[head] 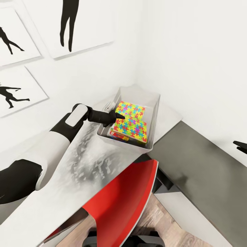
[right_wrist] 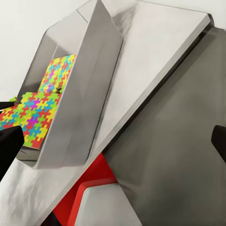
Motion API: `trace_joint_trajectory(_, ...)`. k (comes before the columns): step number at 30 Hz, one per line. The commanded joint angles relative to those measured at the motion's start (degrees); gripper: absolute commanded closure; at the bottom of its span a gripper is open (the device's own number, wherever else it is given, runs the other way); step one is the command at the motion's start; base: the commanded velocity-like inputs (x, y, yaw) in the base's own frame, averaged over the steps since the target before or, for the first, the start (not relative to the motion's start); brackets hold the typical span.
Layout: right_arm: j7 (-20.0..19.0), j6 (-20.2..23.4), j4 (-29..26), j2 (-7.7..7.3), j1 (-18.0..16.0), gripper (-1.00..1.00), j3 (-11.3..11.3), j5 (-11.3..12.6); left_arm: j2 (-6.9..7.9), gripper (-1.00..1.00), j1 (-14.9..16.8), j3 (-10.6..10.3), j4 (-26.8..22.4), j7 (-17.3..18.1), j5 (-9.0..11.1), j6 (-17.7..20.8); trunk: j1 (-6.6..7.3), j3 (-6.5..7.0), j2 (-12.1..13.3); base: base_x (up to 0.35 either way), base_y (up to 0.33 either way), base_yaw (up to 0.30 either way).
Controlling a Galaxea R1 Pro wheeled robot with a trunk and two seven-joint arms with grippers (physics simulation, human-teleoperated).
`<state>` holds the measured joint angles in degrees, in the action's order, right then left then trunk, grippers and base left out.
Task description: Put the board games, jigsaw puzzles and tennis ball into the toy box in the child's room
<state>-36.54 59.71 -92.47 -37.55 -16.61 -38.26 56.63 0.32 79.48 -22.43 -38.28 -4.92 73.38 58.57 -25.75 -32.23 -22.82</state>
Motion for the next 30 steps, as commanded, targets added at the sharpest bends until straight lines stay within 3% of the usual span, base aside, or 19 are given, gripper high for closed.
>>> trace_joint_trajectory(1, -0.4, 0.3, 0.0, -0.02, -0.1, -1.00, -0.1, -0.3, 0.03, 1.00, 0.1, -0.2, 0.0, -0.5, 0.6, 0.1, -0.03, -0.13, -0.1, 0.000, 0.000, 0.000)
trace_joint_trajectory(10, -0.4, 0.3, 0.0, 0.00, -0.1, -1.00, -0.1, -0.3, 0.03, 1.00, 0.0, -0.2, -0.1, -0.5, 0.6, 0.1, -0.03, -0.29, -0.1, 0.000, 0.000, 0.000)
trace_joint_trajectory(11, -0.4, 0.3, 0.0, 0.00, -0.1, -1.00, -0.1, -0.3, 0.03, -1.00, 0.0, -0.2, -0.1, -0.5, 0.5, 0.1, -0.03, -0.29, -0.1, 0.000, 0.000, 0.000)
trace_joint_trajectory(30, -0.4, 0.3, 0.0, 0.00, -0.1, -1.00, -0.1, -0.3, 0.55, -1.00, 0.0, 0.2, -1.6, -0.3, 0.6, 0.2, -0.03, -0.30, -0.1, 0.000, 0.000, 0.000)
